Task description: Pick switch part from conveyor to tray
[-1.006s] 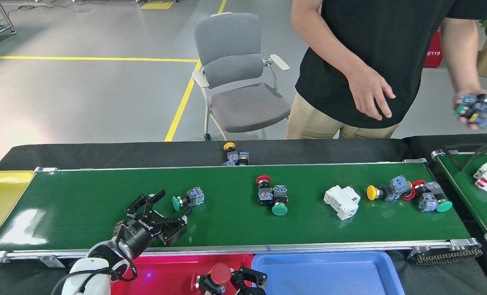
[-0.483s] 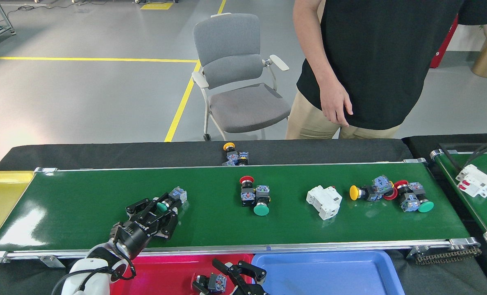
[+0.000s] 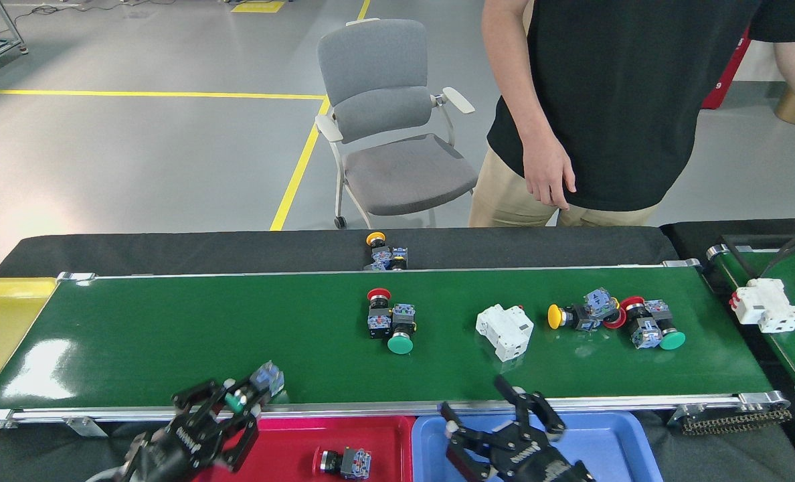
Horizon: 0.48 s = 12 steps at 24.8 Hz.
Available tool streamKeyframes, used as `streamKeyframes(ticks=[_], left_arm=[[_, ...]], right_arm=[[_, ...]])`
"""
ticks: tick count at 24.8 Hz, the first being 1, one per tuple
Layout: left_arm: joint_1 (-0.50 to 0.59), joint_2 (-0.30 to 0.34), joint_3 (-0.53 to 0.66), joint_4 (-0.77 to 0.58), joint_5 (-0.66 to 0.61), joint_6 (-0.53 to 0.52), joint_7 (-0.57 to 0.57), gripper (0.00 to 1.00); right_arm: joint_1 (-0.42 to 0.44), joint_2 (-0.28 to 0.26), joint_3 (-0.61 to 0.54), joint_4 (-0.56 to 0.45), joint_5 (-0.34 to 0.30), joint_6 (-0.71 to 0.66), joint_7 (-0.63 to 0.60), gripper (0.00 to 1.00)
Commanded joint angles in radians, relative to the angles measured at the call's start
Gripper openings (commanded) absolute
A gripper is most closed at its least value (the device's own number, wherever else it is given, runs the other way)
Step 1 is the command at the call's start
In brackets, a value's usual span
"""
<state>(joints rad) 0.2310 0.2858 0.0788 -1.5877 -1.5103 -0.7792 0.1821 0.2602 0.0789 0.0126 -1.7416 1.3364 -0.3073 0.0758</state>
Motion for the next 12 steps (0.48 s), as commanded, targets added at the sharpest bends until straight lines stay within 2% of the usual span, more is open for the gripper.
streamKeyframes(ticks=[1,2,4,7,9,12], left_arm=[[0.076,-0.004,0.032,-0.107,0.007,-0.006,0.005,0.95],[0.125,-0.022,0.049,-0.147,0.007,-0.006,0.005,1.00],[0.163,-0.068,0.058,-0.164,0.007,-0.006,0.005,1.00],[0.162,-0.109,0.098,-0.161,0.005,-0.006,0.007,1.00],[0.162,-0.142,0.167,-0.163,0.005,-0.006,0.007,1.00],[0.129,-0.254,0.282,-0.166,0.005,-0.006,0.007,1.00]], right_arm=[[0.047,-0.001,-0.016,-0.029,-0.002,0.089,-0.096,0.98],[0.073,-0.004,-0.014,-0.029,0.000,0.131,-0.142,0.98],[0.111,-0.011,-0.013,-0.029,0.003,0.185,-0.169,0.98],[0.102,-0.007,-0.011,-0.029,0.006,0.197,-0.168,0.98],[0.037,0.005,0.006,-0.022,0.023,0.201,-0.156,0.98],[-0.072,0.027,0.106,0.036,0.096,0.283,-0.093,0.98]])
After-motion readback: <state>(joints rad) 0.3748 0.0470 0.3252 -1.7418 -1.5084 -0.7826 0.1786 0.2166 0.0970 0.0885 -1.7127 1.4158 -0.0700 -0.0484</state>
